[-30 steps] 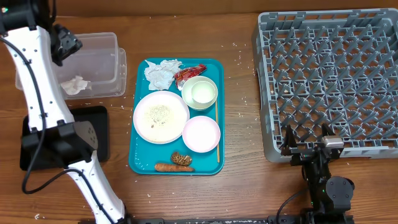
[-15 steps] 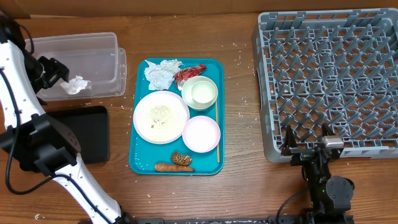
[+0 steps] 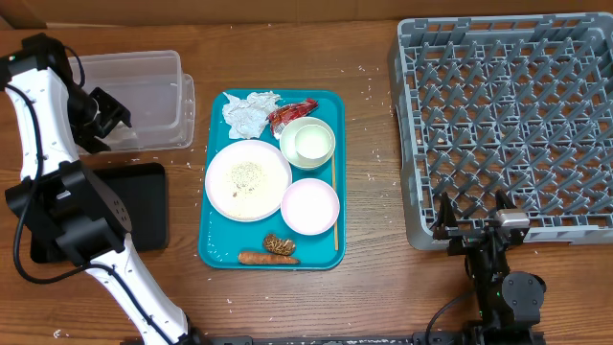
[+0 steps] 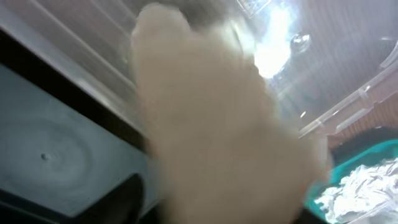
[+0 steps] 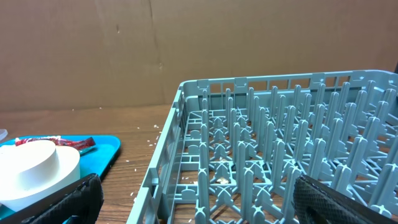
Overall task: Sort waste into correct bins and load items into the dishwasher
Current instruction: 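Carry the tissue left and release it into the clear plastic bin, then move the left gripper back and grasp the red wrapper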
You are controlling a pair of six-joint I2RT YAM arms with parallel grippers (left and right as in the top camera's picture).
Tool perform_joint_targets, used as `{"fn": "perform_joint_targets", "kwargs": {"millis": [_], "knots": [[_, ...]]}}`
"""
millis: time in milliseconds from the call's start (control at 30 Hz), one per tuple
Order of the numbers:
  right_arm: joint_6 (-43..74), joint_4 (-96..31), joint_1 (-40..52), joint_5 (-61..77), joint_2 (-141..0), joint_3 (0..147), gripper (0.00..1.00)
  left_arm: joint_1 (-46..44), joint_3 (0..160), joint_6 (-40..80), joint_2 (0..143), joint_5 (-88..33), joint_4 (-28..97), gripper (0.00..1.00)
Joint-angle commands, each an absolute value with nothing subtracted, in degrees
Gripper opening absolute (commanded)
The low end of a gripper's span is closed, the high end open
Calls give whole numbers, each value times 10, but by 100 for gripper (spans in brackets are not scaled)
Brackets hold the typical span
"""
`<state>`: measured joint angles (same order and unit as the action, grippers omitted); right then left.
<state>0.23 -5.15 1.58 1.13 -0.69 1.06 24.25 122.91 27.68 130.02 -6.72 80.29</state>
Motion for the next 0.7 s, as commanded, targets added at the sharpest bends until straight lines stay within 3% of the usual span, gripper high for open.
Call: {"fn": "perform_joint_targets", "kwargs": {"millis": [0,267,533,667], "knots": [[2,-48,19,12,-2,5,100,244,1235,279,1302,-71,809,54],[2,-48,19,12,-2,5,100,243,1308,274,1302,-71,839,39],[2,-48,19,12,-2,5,100,239,1364,274,1302,-81,830,44],[2,-48,19,12,-2,5,100,232,1368,257,1302,-160,830,43]]}}
